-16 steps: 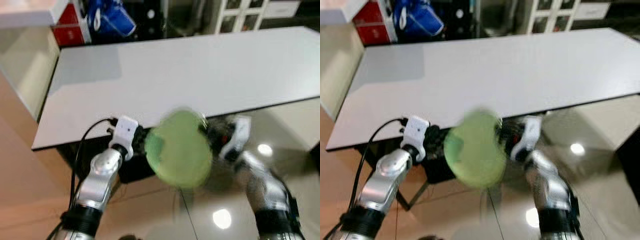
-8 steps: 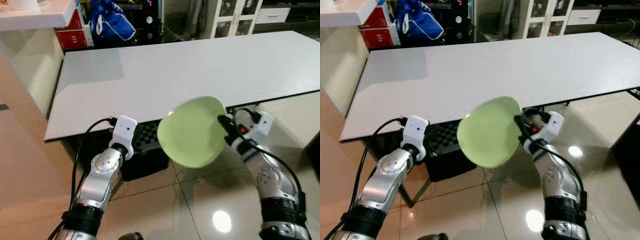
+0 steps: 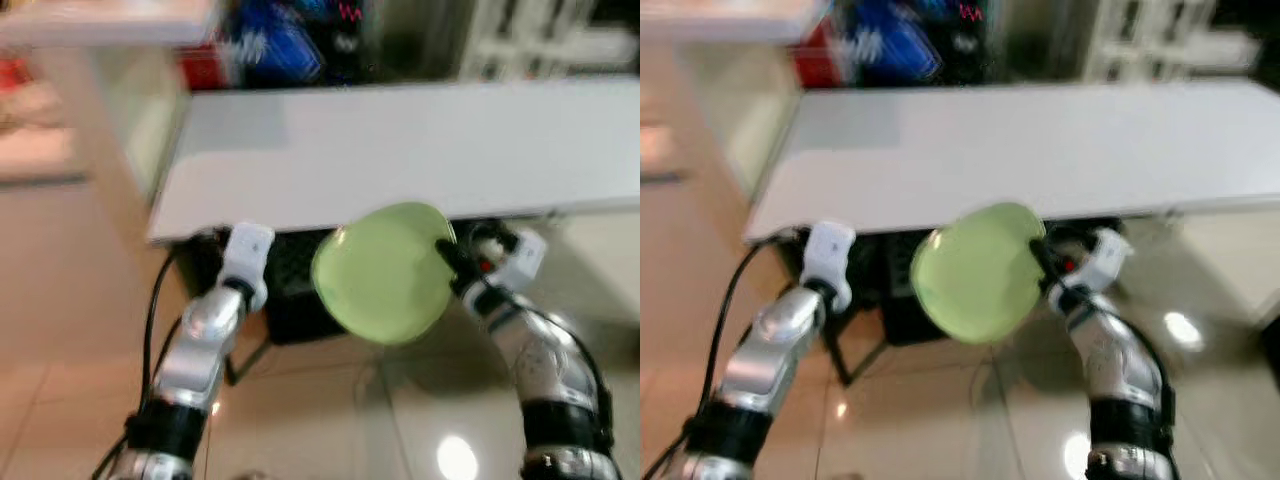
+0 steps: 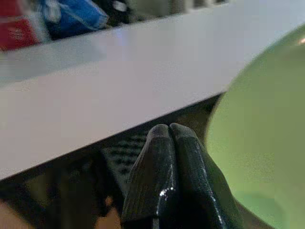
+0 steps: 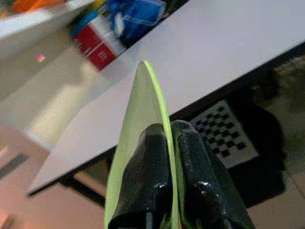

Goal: Setting the table

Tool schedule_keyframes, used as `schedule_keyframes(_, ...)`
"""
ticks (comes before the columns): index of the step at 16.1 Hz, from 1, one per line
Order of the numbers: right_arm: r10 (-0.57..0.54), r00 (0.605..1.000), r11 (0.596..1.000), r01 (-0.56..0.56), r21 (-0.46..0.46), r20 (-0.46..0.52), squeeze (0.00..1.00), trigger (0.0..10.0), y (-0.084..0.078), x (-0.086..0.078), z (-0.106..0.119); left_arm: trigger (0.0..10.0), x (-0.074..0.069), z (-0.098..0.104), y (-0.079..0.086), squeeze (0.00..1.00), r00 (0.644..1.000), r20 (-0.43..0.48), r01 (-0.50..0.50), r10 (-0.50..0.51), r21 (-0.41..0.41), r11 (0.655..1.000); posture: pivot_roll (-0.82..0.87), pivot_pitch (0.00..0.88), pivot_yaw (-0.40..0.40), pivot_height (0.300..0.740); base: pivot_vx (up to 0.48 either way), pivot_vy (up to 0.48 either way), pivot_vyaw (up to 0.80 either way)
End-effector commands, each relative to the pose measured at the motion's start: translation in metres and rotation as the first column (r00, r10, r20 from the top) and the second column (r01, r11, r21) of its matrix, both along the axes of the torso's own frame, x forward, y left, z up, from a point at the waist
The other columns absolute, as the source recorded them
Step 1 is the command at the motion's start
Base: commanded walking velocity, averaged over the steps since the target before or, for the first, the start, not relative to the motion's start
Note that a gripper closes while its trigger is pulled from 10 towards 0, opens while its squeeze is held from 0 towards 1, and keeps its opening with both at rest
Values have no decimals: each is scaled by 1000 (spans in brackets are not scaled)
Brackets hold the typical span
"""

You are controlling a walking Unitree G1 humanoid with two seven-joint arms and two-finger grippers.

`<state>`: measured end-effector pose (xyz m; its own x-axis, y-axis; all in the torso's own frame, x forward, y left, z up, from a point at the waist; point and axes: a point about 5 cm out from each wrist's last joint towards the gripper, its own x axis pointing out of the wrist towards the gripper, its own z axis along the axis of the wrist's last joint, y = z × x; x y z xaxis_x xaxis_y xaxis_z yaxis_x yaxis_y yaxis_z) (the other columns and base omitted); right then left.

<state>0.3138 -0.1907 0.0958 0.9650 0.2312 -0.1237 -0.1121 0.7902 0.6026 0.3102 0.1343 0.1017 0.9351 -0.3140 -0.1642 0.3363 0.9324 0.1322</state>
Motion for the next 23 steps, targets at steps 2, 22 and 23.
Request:
schedule_keyframes(2,24,999,1000,-24,-7,41,0,10000,6,1,6,10000,1,-4,2,0,1000,-20,-5,5,22,1000,43,0,24,740,437,0,0)
schedule_keyframes(22,238,920,971,-229,-65,312,0,10000,43,17,84,10000,-2,-3,-9,0,998,-14,57,-57,53,997,42,0,27,740,453,0,0)
schedule_keyframes(23,193,937,981,-186,-51,290,0,10000,36,24,81,10000,-1,-3,-9,0,998,-13,54,-53,51,997,46,0,22,740,454,0,0)
